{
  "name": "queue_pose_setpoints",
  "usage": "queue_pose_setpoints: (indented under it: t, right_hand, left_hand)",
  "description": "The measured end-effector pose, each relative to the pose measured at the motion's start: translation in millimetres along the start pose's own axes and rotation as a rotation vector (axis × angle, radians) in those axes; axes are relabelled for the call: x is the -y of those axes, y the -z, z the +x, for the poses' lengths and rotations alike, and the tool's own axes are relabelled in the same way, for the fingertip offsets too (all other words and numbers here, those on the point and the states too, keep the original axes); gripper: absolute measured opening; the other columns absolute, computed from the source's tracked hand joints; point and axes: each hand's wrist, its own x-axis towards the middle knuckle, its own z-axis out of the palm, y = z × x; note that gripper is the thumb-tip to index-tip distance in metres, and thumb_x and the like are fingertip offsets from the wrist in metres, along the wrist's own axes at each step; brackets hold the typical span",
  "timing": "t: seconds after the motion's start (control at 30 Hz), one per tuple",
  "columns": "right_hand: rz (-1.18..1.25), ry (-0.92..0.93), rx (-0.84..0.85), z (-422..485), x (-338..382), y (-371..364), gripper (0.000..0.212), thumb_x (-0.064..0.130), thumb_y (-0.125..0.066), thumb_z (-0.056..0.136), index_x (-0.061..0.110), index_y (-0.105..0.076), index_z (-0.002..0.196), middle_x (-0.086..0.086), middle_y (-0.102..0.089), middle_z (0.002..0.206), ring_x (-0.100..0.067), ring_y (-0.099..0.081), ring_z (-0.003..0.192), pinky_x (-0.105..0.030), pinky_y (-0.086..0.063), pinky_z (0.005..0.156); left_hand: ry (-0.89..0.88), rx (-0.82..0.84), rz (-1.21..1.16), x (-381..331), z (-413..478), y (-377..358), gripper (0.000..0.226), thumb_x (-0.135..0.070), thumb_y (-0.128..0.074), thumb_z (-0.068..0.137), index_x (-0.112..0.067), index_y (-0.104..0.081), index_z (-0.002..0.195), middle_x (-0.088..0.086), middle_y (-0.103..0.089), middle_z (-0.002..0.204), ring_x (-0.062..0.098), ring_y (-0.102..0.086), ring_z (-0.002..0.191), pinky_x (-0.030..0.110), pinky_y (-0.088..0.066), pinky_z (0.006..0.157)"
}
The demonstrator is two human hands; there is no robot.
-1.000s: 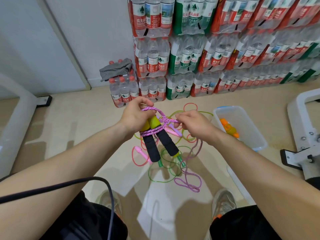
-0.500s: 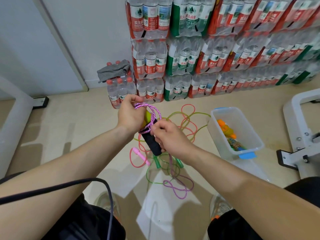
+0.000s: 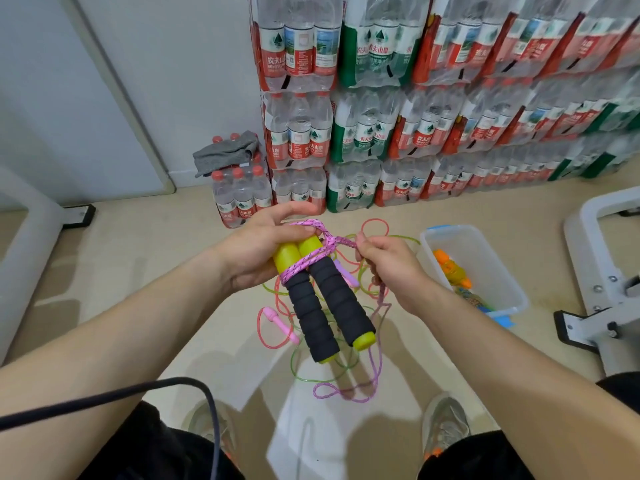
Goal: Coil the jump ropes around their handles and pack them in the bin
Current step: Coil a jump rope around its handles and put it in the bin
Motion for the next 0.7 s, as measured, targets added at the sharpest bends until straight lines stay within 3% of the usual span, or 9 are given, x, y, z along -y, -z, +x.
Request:
queue_pose_setpoints:
  t: [0.1,0.2,0.3,0.37,0.47,0.53,0.57,0.63,0.7]
  right_hand:
    - [0.013,-0.024,0.064,-1,3,-2,0.041,0.035,-0.061,0.099,0.02,-0.065,0.061,0.003,-0.049,0.062,-0.011,-0.035,0.047,-0.03,-0.036,0.054]
    - [0.078,-0.04,0.189,-4,10,0,0.024,0.018,-0.058,0.101,0.019,-0.069,0.08,0.006,-0.039,0.053,-0.01,-0.034,0.046,-0.02,-0.037,0.045]
    - [0.105,0.006,0.342,-6,12,-2,0.026,0.012,-0.048,0.106,0.014,-0.064,0.085,0.003,-0.048,0.064,-0.007,-0.043,0.051,-0.013,-0.041,0.048]
    - [0.11,0.012,0.377,-6,13,-1,0.031,0.007,-0.042,0.107,0.01,-0.059,0.081,0.005,-0.053,0.066,-0.003,-0.049,0.054,-0.014,-0.045,0.056]
    - [0.22,-0.049,0.435,-2,14,4,0.03,-0.003,-0.035,0.104,0.005,-0.061,0.091,0.003,-0.057,0.06,-0.014,-0.043,0.053,-0.023,-0.042,0.056]
    - [0.37,-0.133,0.51,-1,15,7,0.031,0.007,-0.029,0.101,0.006,-0.059,0.106,-0.002,-0.045,0.054,-0.015,-0.026,0.05,-0.024,-0.033,0.05]
    - [0.417,-0.164,0.54,-1,17,8,0.034,0.021,-0.028,0.104,0.009,-0.059,0.109,0.0,-0.035,0.052,-0.014,-0.018,0.05,-0.024,-0.027,0.049]
    - [0.45,-0.163,0.545,-3,22,9,0.055,0.058,-0.034,0.101,0.013,-0.067,0.102,0.002,-0.019,0.057,-0.015,-0.008,0.054,-0.028,-0.016,0.054]
    - [0.367,-0.045,0.463,-4,25,7,0.055,0.063,-0.05,0.087,0.013,-0.073,0.088,0.003,-0.016,0.06,-0.015,-0.01,0.056,-0.031,-0.015,0.057]
  left_hand:
    - [-0.051,-0.08,-0.033,0,3,2,0.025,0.007,-0.057,0.092,-0.011,-0.064,0.108,0.008,-0.07,0.088,0.019,-0.069,0.072,0.031,-0.061,0.073]
    - [-0.109,-0.187,0.012,-2,6,4,0.023,0.006,-0.06,0.091,-0.012,-0.064,0.103,0.01,-0.067,0.096,0.018,-0.068,0.073,0.03,-0.06,0.07]
    - [-0.109,-0.188,0.002,-2,5,4,0.022,0.007,-0.059,0.091,-0.013,-0.064,0.101,0.011,-0.067,0.094,0.018,-0.068,0.071,0.029,-0.059,0.067]
    - [-0.094,-0.147,-0.003,-2,3,2,0.022,0.006,-0.06,0.091,-0.013,-0.064,0.1,0.009,-0.068,0.089,0.019,-0.067,0.07,0.031,-0.059,0.066]
    - [-0.09,-0.108,0.068,-1,2,2,0.02,0.005,-0.063,0.089,-0.014,-0.065,0.096,0.012,-0.066,0.09,0.022,-0.065,0.071,0.034,-0.055,0.07]
    - [-0.105,-0.125,0.118,0,2,2,0.019,0.006,-0.064,0.088,-0.013,-0.065,0.093,0.014,-0.065,0.09,0.023,-0.064,0.073,0.033,-0.054,0.069]
    - [-0.109,-0.136,0.135,0,3,1,0.019,0.007,-0.064,0.088,-0.012,-0.065,0.092,0.014,-0.065,0.09,0.023,-0.063,0.073,0.032,-0.054,0.068]
    - [-0.107,-0.149,0.142,1,3,0,0.019,0.007,-0.064,0.087,-0.012,-0.065,0.091,0.015,-0.065,0.091,0.024,-0.063,0.073,0.031,-0.055,0.068]
    - [-0.103,-0.151,0.126,1,2,-1,0.02,0.008,-0.063,0.087,-0.011,-0.064,0.091,0.015,-0.065,0.09,0.023,-0.064,0.072,0.031,-0.055,0.067]
